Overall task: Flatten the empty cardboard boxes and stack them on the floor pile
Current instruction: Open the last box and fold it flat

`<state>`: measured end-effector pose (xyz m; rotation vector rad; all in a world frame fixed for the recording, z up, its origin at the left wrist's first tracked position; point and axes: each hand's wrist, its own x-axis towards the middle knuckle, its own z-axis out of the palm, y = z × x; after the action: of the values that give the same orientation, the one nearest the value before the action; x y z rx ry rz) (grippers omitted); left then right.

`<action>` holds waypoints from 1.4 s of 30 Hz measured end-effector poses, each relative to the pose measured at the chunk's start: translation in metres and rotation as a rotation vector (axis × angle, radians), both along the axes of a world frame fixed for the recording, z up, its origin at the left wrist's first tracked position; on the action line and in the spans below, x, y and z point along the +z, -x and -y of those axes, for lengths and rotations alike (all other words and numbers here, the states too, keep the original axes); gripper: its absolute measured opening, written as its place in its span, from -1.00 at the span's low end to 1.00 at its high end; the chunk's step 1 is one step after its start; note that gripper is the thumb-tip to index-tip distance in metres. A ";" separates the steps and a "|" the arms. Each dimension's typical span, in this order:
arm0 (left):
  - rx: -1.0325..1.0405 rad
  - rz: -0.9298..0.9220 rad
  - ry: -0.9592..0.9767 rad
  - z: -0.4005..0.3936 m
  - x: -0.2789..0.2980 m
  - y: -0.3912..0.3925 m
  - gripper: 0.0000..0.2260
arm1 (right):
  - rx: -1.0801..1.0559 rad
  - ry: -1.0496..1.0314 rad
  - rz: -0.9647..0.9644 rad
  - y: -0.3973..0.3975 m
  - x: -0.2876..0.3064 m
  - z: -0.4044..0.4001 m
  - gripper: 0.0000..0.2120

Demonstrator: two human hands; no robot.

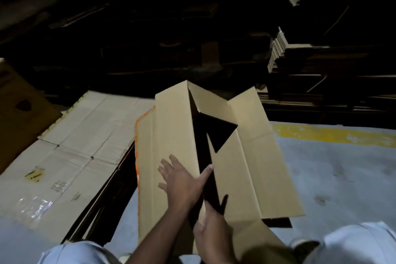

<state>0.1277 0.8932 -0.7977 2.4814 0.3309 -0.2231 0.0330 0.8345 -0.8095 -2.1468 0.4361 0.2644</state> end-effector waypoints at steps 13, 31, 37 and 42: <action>-0.080 0.110 -0.395 -0.023 -0.008 0.002 -0.34 | -0.010 -0.642 -0.186 -0.061 -0.003 0.048 -0.41; -0.065 0.136 -0.272 -0.021 -0.022 0.003 -0.26 | -0.545 -0.865 0.326 -0.217 0.081 0.023 -0.45; -0.103 0.105 -0.278 -0.022 -0.034 0.003 -0.30 | -0.251 -0.664 0.407 -0.258 0.081 0.053 -0.33; -0.154 -0.010 -0.240 -0.015 -0.049 0.011 -0.33 | 0.025 -0.513 0.309 -0.297 0.068 0.065 -0.30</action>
<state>0.1170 0.9084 -0.8470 2.7470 0.1785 -0.2731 0.3298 0.7696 -0.7413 -1.6520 0.1396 0.0454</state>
